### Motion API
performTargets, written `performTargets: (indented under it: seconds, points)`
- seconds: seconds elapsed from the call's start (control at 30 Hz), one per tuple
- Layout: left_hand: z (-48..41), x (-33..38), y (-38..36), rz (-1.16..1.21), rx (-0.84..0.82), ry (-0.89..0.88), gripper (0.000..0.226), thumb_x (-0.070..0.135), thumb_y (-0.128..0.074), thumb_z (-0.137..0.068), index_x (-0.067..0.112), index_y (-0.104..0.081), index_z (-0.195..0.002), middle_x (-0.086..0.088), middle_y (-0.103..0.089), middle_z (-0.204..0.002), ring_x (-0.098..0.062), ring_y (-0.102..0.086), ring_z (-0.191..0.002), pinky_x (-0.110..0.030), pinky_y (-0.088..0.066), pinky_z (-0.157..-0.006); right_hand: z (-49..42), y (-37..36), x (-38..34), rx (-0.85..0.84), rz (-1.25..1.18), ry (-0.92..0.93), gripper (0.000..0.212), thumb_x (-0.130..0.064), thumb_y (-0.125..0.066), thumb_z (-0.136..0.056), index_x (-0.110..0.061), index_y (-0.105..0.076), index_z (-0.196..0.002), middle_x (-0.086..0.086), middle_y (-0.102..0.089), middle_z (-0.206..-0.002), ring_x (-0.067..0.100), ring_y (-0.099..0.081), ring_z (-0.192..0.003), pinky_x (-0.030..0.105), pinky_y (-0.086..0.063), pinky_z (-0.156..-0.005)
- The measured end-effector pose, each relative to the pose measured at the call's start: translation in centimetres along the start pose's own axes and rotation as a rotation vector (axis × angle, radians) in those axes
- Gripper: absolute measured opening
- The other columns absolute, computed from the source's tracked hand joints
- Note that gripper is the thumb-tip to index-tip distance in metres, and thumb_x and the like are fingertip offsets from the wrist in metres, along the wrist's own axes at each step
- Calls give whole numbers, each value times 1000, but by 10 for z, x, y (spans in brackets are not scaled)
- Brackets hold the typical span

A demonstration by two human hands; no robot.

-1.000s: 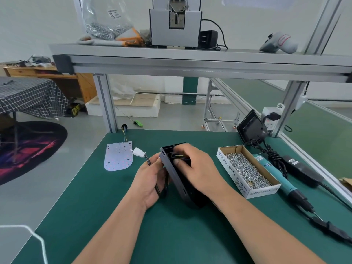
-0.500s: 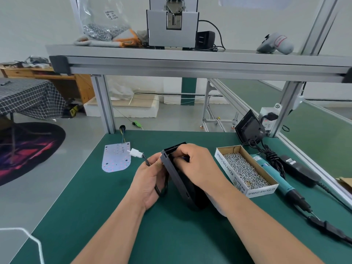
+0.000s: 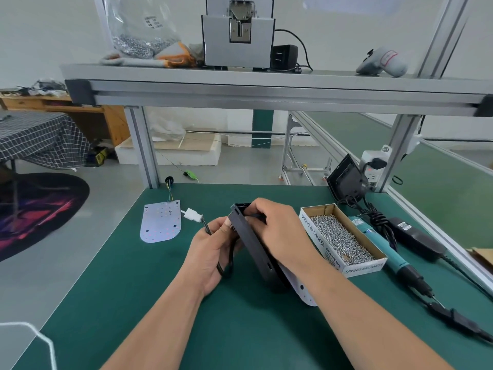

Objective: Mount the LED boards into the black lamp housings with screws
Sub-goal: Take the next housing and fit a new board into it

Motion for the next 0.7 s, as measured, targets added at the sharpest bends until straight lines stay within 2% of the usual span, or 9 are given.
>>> performTargets:
  seconds: [0.1, 0.23, 0.33, 0.47, 0.53, 0.63, 0.7]
  points:
    - [2, -2, 0, 5, 23, 20, 20, 15, -66, -96, -2, -73, -104, -21, -74, -98, -29, -73, -85, -39, -62, -82, -2, -4, 0, -53, -68, -7, 5, -26, -75, -96, -28, -78, -92, -17, -75, -88, 1, -68, -88, 28, -54, -81]
    - [3, -2, -1, 9, 44, 40, 26, 14, -67, -95, -5, -69, -112, -23, -70, -101, -32, -68, -88, -43, -56, -89, -1, -7, -3, -156, -44, 16, 16, -23, -67, -100, -31, -80, -99, -13, -70, -94, 1, -64, -96, 25, -49, -89]
    - [3, -3, -2, 6, 37, 58, 18, 14, -67, -96, 0, -75, -103, -22, -73, -100, -30, -70, -87, -41, -59, -86, -1, -9, -4, -202, -4, 45, 24, -18, -62, -102, -32, -81, -105, -11, -67, -96, 3, -59, -99, 25, -45, -91]
    - [2, -7, -2, -26, 15, 80, 18, 14, -67, -98, 1, -79, -102, -23, -73, -103, -30, -72, -86, -41, -62, -84, -1, -10, 2, -119, 116, 3, 17, -22, -65, -102, -26, -80, -107, -5, -70, -99, 15, -60, -104, 40, -46, -95]
    - [1, -7, -4, -36, 8, 81, 17, 16, -68, -96, 3, -79, -101, -21, -74, -101, -28, -74, -84, -39, -63, -80, 2, -9, 1, -24, 184, -4, 13, -26, -67, -100, -27, -79, -103, -6, -73, -98, 17, -64, -102, 41, -47, -93]
    - [0, -6, -7, -21, -15, 84, 17, 16, -69, -96, 3, -78, -101, -21, -75, -99, -28, -74, -82, -38, -65, -77, 5, -4, 5, 112, 122, -41, 5, -29, -71, -96, -26, -75, -96, -9, -76, -96, 15, -67, -94, 39, -50, -90]
    - [0, -7, -8, -11, -38, 86, 21, 17, -68, -97, 0, -77, -107, -23, -75, -102, -29, -75, -85, -40, -65, -80, 8, -1, 8, 159, 91, -69, 7, -32, -74, -94, -25, -71, -95, -9, -75, -94, 18, -65, -94, 39, -49, -89]
Point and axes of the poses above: each hand's wrist, its own z-axis away from the middle knuckle, its own y-axis out of the back of the hand, x = y × z, the point moved 8 cm from there along -z, towards the middle knuckle
